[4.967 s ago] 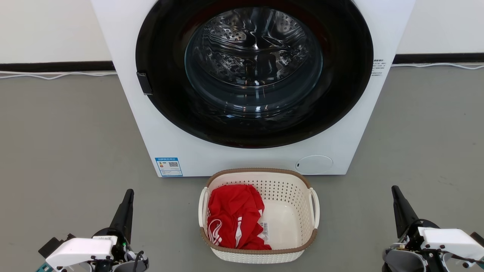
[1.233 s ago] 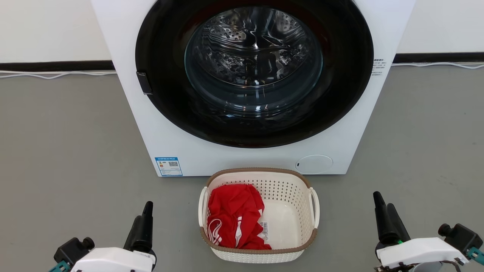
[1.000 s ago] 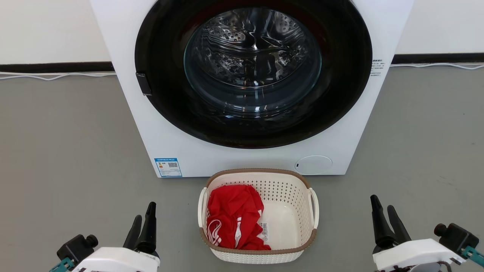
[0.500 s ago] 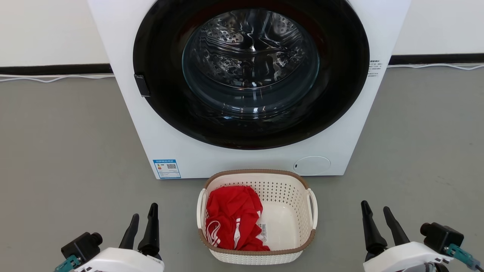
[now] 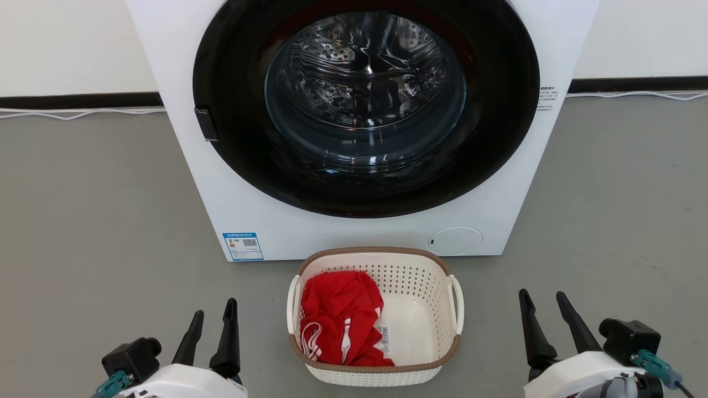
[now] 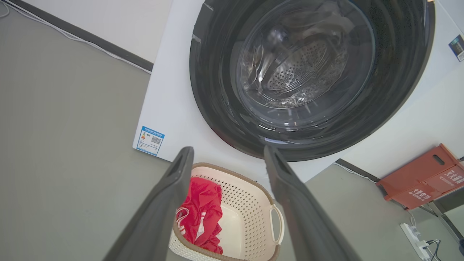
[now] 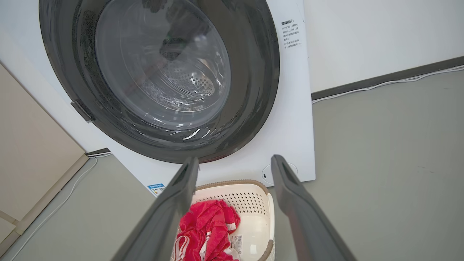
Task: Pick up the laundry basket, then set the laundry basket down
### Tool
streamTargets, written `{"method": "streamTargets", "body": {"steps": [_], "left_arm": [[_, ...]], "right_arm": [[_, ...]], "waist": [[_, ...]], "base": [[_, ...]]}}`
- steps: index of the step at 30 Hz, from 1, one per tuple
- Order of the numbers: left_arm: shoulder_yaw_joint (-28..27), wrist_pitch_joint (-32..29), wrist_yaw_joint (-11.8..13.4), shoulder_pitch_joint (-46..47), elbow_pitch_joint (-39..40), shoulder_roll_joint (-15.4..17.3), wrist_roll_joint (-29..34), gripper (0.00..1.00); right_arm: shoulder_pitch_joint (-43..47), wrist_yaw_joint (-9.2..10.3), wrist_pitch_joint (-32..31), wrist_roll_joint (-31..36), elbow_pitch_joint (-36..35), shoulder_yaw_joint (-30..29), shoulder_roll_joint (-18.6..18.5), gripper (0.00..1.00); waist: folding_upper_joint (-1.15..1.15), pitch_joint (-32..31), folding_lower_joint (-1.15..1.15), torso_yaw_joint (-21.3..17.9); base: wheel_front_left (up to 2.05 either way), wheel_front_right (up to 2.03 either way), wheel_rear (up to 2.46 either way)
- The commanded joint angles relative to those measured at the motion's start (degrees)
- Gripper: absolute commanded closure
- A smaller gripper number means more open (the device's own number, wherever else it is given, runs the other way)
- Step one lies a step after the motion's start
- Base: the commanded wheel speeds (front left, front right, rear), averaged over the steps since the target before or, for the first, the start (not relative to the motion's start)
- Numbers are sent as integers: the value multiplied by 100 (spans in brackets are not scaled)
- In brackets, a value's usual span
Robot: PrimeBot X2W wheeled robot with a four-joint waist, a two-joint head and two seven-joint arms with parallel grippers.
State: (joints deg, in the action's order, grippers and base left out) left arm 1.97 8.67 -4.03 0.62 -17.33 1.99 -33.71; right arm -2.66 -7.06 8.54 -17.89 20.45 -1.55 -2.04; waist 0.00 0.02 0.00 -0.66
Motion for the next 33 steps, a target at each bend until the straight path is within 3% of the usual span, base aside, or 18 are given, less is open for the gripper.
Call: {"method": "streamTargets", "body": {"steps": [1,33], "left_arm": [[-101,89,50,109,176,60,190,0],[-75,632,137,95,134,88,2299,0]], "right_arm": [[-251,-32,111,216,-135,131,-59,0],[-251,-43,646,2334,-47,66,-84,0]], "waist": [[0,0,0,-3],[0,47,0,-96]], "base": [[0,0,0],[0,0,0]]}}
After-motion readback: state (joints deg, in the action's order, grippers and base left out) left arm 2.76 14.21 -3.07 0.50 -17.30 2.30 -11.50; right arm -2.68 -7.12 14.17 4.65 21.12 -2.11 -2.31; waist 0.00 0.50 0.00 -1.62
